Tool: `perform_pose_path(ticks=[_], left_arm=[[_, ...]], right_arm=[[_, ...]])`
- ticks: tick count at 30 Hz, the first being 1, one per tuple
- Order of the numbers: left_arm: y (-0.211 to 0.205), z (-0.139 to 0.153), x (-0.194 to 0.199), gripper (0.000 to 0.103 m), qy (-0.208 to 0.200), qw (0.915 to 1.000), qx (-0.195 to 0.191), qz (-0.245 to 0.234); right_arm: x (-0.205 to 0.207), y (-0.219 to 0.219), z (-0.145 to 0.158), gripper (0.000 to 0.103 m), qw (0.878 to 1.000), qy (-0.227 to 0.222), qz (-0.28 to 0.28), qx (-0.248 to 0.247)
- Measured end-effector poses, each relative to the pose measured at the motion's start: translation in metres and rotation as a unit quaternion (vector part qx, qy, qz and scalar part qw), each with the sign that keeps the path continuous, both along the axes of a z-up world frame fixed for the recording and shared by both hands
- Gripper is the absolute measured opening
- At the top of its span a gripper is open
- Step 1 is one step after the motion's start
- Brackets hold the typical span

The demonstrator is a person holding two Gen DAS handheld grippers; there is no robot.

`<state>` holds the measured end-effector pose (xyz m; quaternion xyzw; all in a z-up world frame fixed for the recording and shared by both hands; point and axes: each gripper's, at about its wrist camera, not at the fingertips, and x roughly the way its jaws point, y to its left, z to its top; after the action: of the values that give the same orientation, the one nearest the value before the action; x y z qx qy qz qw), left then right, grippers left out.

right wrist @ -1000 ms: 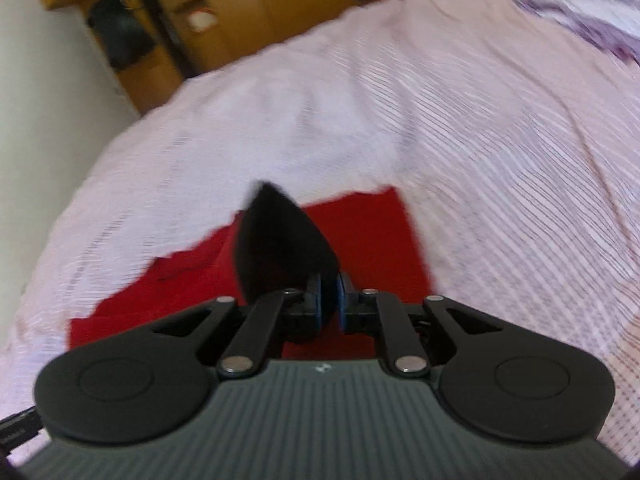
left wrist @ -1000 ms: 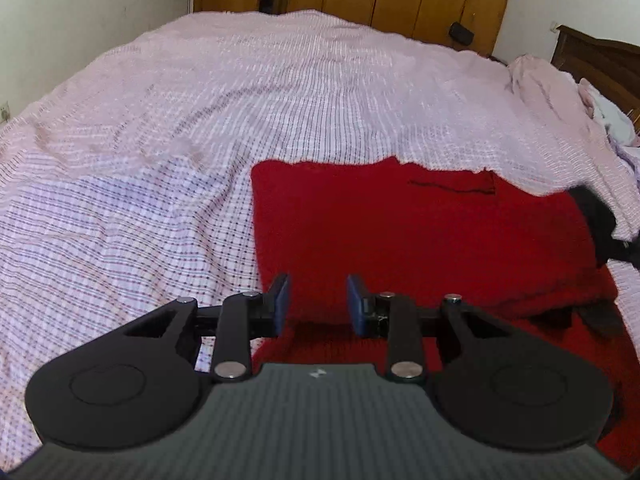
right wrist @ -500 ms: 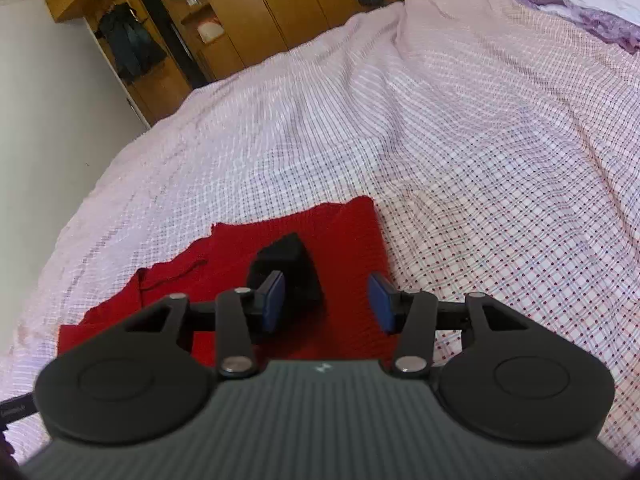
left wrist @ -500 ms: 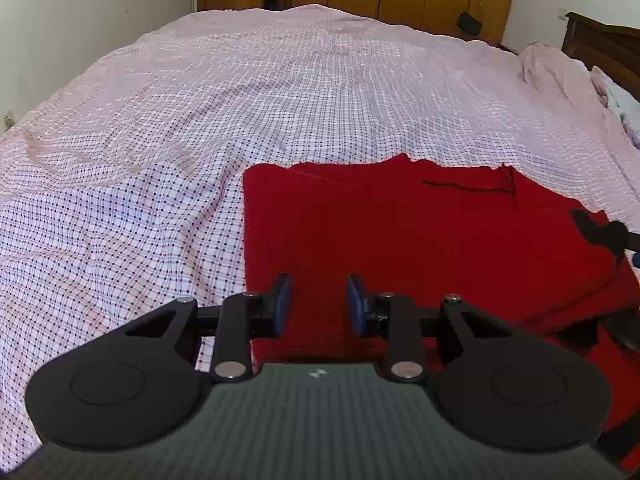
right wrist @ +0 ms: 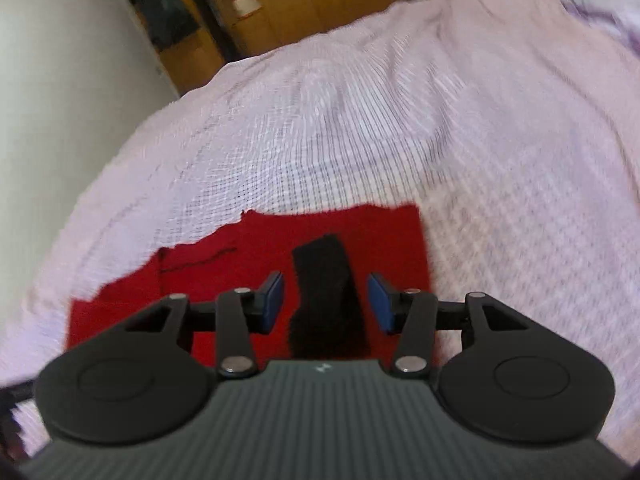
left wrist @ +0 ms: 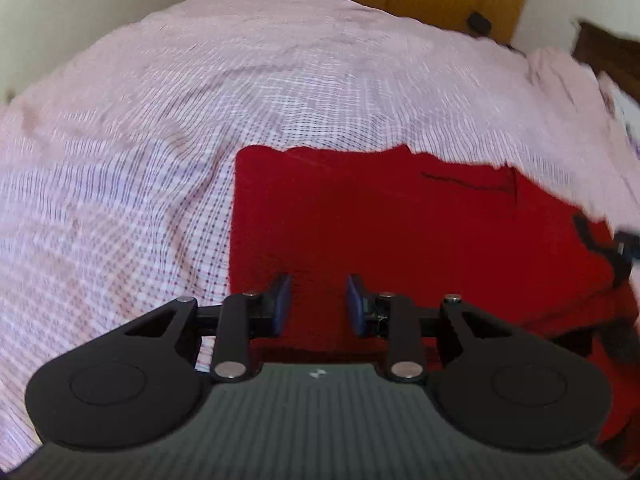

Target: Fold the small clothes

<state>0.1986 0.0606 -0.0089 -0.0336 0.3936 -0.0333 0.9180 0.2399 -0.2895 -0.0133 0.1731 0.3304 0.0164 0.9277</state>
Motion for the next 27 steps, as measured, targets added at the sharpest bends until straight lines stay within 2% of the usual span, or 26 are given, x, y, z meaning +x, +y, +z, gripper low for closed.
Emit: perform_pose_path(ticks=[3, 9, 10, 11, 12, 15, 17, 19, 21, 23, 25, 27], left_arm=[[-0.005, -0.002, -0.004, 0.035, -0.005, 0.9997, 0.023, -0.007], [-0.02, -0.004, -0.005, 0.035, -0.013, 0.9974, 0.069, -0.016], [-0.021, -0.004, -0.005, 0.035, -0.016, 0.997, 0.074, -0.016], [-0.022, -0.003, -0.006, 0.035, -0.019, 0.9968, 0.076, -0.015], [-0.022, -0.001, -0.007, 0.035, -0.024, 0.997, 0.073, -0.013], [-0.023, 0.008, -0.013, 0.035, -0.047, 0.9971, 0.058, -0.013], [-0.027, 0.012, -0.013, 0.035, -0.06, 0.9961, 0.061, -0.02], [-0.032, 0.01, -0.009, 0.035, -0.057, 0.9959, 0.066, -0.022], [-0.034, -0.001, 0.001, 0.035, -0.042, 0.9966, 0.067, -0.022], [-0.033, -0.015, 0.011, 0.035, -0.022, 0.9969, 0.074, -0.016], [-0.034, -0.025, 0.014, 0.035, -0.032, 0.9959, 0.083, -0.018], [-0.035, -0.027, 0.014, 0.035, -0.039, 0.9947, 0.093, -0.021]], right_arm=[[0.005, -0.001, -0.01, 0.05, 1.0, 0.016, -0.005, -0.022], [0.014, 0.0, -0.036, 0.048, 0.998, 0.028, 0.046, 0.039], [0.014, 0.001, -0.038, 0.046, 0.998, 0.027, 0.046, 0.04], [0.012, 0.001, -0.039, 0.027, 0.998, 0.017, 0.042, 0.038], [0.01, 0.001, -0.038, 0.019, 0.998, 0.011, 0.04, 0.039], [-0.004, -0.003, -0.021, 0.018, 0.997, -0.025, 0.032, 0.059], [-0.014, -0.003, -0.005, 0.017, 0.998, -0.048, 0.02, 0.045], [-0.018, -0.004, 0.002, 0.017, 0.998, -0.052, 0.0, 0.026], [-0.016, -0.004, -0.001, 0.018, 0.999, -0.042, -0.016, -0.006], [-0.008, -0.004, -0.013, 0.018, 1.0, -0.01, -0.016, -0.023], [0.004, -0.007, -0.032, 0.018, 0.999, 0.03, -0.014, -0.021], [0.01, -0.014, -0.042, 0.019, 0.999, 0.043, -0.016, -0.002]])
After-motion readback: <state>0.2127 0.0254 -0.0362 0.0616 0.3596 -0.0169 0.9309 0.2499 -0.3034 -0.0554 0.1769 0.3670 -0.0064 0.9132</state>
